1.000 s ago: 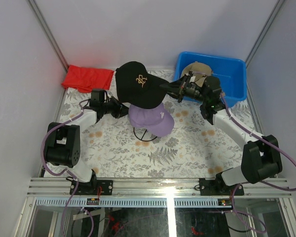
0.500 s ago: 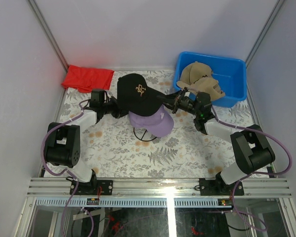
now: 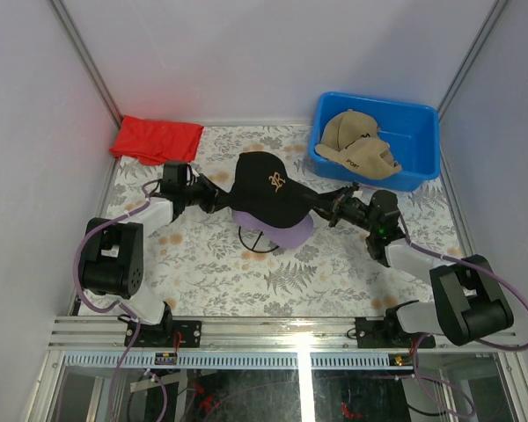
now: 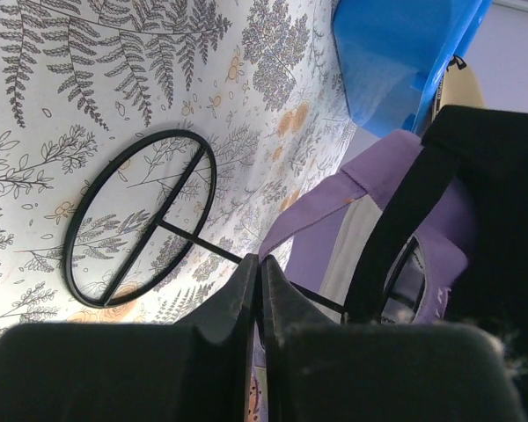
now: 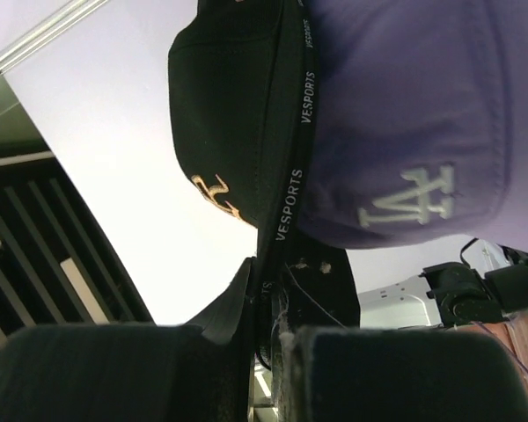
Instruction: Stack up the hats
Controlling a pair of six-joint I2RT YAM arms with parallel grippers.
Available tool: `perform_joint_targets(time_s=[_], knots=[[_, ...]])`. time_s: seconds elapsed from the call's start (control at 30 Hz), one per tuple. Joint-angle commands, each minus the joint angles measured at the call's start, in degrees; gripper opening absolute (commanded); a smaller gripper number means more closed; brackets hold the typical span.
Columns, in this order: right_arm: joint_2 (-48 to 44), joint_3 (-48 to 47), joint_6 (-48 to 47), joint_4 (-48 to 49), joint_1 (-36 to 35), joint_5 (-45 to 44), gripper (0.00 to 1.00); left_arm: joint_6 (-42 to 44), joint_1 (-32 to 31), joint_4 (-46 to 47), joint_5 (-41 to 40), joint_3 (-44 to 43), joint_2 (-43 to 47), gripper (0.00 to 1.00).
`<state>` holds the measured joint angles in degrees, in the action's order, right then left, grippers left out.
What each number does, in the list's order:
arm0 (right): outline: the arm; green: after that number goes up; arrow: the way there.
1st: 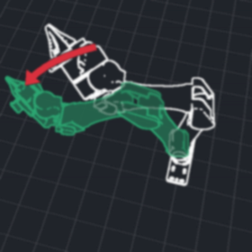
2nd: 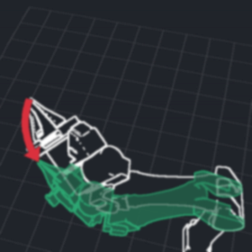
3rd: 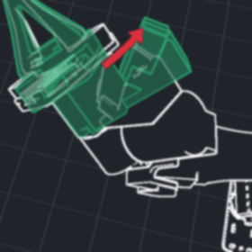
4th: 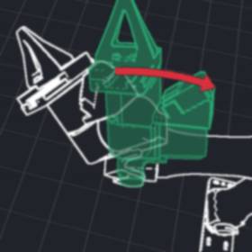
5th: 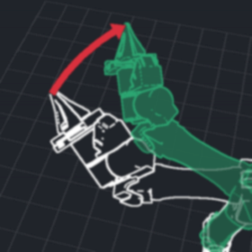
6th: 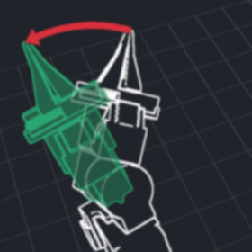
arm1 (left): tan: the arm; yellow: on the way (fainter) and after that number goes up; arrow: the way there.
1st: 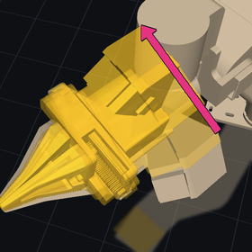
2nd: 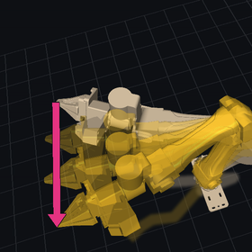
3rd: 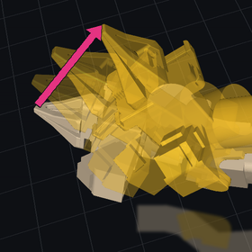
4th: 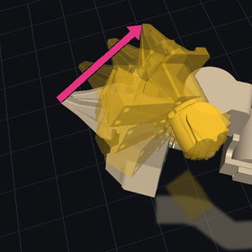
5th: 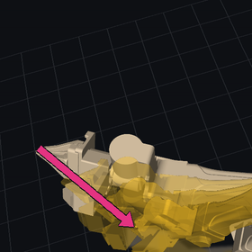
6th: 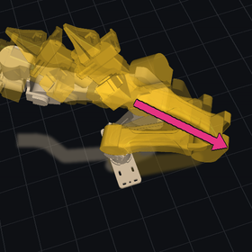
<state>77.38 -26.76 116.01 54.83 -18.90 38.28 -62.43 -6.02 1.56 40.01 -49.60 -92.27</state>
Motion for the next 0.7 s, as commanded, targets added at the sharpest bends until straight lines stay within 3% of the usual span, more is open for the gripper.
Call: perform_joint_targets(time_s=[0.0,0.2,0.4,0.67], knots=[[-5.39,0.64,-6.29,-9.41,4.28,4.75,0.00,0.16,-0.09,2.55,0.48,1.28,0.77,0.00],[-6.88,0.77,-12.19,-17.28,5.71,9.46,0.00,0.50,-0.01,2.93,0.31,2.63,0.29,0.00],[-6.59,-2.36,-23.94,-32.13,6.32,12.68,0.00,1.17,-0.05,2.98,0.11,3.63,-0.24,0.00],[-4.33,-1.44,-18.99,-21.91,11.23,13.54,0.00,2.66,0.09,2.00,-0.04,4.35,-0.54,0.00]])
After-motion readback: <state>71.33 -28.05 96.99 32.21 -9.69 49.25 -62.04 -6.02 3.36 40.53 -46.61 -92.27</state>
